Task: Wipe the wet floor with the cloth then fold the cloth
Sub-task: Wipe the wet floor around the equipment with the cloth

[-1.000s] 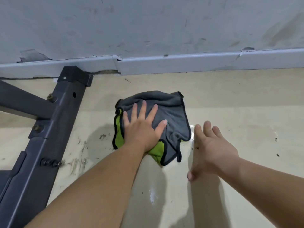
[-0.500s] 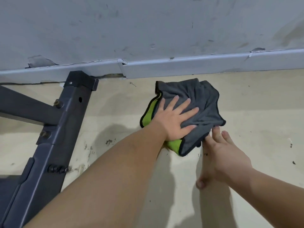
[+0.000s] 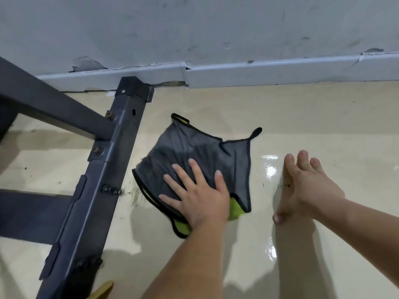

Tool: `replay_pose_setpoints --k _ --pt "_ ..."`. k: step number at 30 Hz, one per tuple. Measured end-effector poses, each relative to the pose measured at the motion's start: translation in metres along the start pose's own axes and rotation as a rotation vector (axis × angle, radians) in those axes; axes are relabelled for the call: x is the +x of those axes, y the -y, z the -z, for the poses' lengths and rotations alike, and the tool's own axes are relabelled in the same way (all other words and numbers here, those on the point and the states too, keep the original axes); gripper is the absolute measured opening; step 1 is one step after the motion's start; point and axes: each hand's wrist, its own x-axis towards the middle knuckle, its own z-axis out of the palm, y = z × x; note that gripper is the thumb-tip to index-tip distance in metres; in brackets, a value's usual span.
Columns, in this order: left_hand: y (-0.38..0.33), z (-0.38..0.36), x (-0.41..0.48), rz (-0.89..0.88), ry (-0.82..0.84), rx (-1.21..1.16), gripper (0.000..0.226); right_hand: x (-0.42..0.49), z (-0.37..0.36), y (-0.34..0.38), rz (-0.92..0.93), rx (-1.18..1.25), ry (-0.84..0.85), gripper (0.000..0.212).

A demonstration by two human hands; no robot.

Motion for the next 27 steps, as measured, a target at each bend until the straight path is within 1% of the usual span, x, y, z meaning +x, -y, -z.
replay_pose_setpoints --k 3,6,8,9,11,13,14,17,18,19,20,21,24,27 --pt "0.007 -0.015 -0.066 -0.042 0.056 0.006 0.084 0.000 0.000 -0.003 0.035 0.027 -0.005 0.172" --pt "0.014 -0.020 -0.084 -0.064 0.104 0.061 0.085 0.000 -0.001 -0.004 0.060 0.077 0.007 0.174" --pt "0.017 -0.017 -0.077 -0.074 0.116 0.098 0.085 -0.005 -0.006 -0.008 0.114 0.095 -0.071 0.172" --pt "0.016 -0.016 -0.073 -0.083 0.109 0.105 0.085 -0.011 -0.010 -0.012 0.139 0.104 -0.127 0.167" --pt "0.018 -0.014 -0.063 -0.091 0.093 0.105 0.085 -0.031 -0.023 -0.017 0.202 0.057 -0.235 0.144" --pt "0.014 -0.011 -0.053 -0.105 0.082 0.098 0.084 -0.057 -0.040 -0.030 0.274 -0.029 -0.332 0.109" --pt "0.007 -0.010 -0.047 -0.108 0.077 0.090 0.083 -0.069 -0.044 -0.040 0.294 -0.026 -0.354 0.091" --pt "-0.025 -0.007 -0.021 -0.042 0.068 0.090 0.079 -0.095 -0.047 -0.077 0.231 0.127 -0.312 0.043" --pt "-0.039 -0.007 -0.019 -0.017 0.080 0.092 0.078 -0.106 -0.046 -0.092 0.199 0.148 -0.303 0.032" --pt "-0.051 -0.007 -0.019 -0.014 0.091 0.090 0.077 -0.113 -0.048 -0.105 0.177 0.164 -0.299 0.025" --pt "-0.063 -0.011 -0.022 -0.055 0.093 0.090 0.077 -0.121 -0.049 -0.119 0.150 0.191 -0.302 0.023" --pt "-0.078 -0.017 -0.030 -0.132 0.091 0.100 0.076 -0.132 -0.049 -0.136 0.114 0.232 -0.296 0.024" --pt "-0.118 -0.033 -0.067 -0.416 0.084 0.155 0.076 -0.158 -0.053 -0.179 0.008 0.355 -0.288 0.035" --pt "-0.152 -0.055 -0.123 -0.685 0.101 0.232 0.077 -0.180 -0.065 -0.219 -0.078 0.391 -0.315 0.033"
